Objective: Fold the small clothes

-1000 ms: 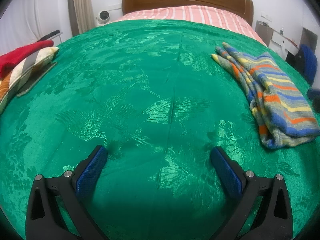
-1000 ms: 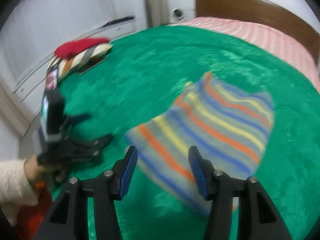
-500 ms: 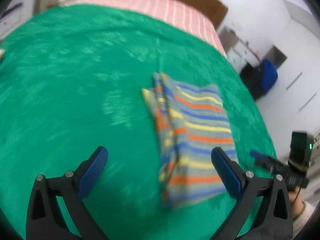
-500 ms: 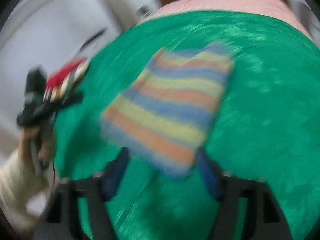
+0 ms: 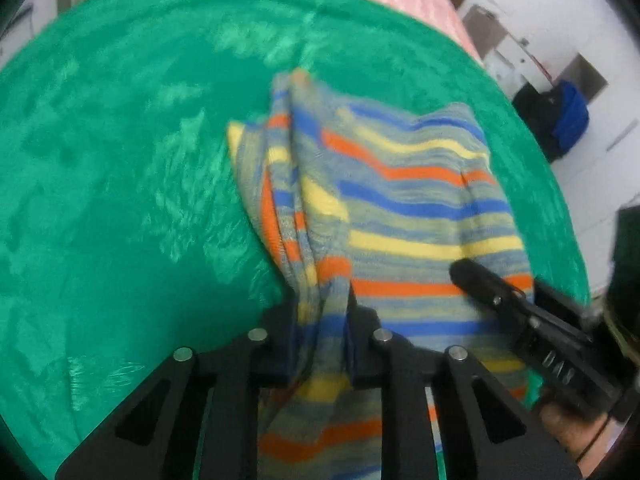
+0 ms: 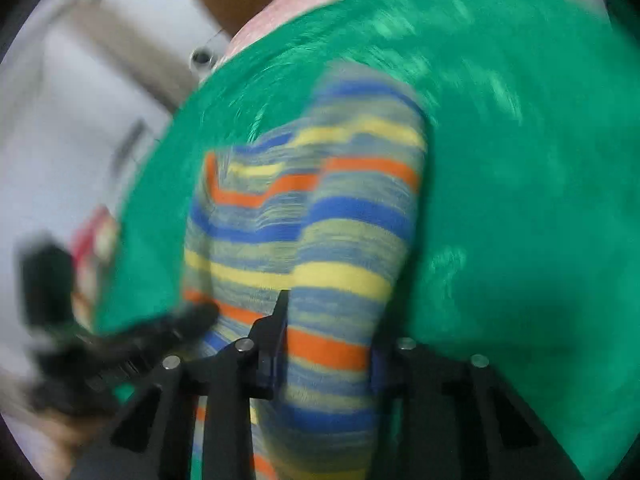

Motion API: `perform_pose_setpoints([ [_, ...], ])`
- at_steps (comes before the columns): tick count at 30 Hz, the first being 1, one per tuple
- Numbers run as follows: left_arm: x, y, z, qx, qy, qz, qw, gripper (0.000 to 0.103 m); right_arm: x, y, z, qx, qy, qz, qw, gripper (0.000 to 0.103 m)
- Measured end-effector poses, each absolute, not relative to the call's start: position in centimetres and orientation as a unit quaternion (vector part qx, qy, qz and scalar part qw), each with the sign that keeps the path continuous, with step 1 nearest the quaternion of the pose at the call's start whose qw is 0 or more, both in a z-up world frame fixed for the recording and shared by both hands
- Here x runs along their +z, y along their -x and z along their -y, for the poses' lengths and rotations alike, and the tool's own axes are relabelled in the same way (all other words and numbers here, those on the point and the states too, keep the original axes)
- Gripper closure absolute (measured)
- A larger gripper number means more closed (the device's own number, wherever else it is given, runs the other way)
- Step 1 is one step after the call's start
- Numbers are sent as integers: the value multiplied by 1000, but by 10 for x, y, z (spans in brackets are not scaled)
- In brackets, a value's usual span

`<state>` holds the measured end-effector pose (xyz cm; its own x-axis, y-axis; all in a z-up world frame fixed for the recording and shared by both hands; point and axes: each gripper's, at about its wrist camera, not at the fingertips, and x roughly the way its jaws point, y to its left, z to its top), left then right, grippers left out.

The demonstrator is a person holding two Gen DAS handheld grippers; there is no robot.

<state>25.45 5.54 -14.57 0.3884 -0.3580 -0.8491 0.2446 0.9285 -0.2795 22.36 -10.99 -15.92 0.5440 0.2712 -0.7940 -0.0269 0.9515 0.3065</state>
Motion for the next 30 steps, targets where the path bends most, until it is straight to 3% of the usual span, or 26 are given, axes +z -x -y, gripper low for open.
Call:
perform_pose_setpoints([
  [3,-114,-244,-50,-204,45,-473,856,87,-123,-207,83,94,-20,-414,905,80],
  [7,-77,-250,-40,-207,64,-434,874,83,-85,-200,92,92,-4,-355,930,80],
  [8,-77,-257,-37,-203,63,-440,873,78,-79,-204,101,85,-19,-353,932,80],
  [10,-92,-264,-31,-178,45,-469,864,43,-78,-213,121,72,-57,-368,925,77],
  [13,-121,-250,-41,-133,6,-491,861,39,-98,-217,168,18,-114,-423,899,47],
  [17,-117,-206,-72,-124,-11,-452,883,38,-115,-171,210,-31,-101,-443,890,22],
  [22,-51,-139,-81,-83,-48,-320,943,1,-74,-89,209,-52,-8,-360,932,19],
  [23,-33,-125,-81,-71,-49,-280,956,1,-60,-72,207,-60,-1,-327,943,16],
  [25,-1,-90,-80,-43,-49,-194,979,0,-33,-38,204,-87,0,-264,961,0],
  [27,15,-70,-78,-12,-42,-167,985,0,-15,-12,198,-120,-7,-225,967,0],
  [30,26,-59,-73,-40,-20,-207,977,0,-6,-12,185,-70,-9,-278,958,0],
])
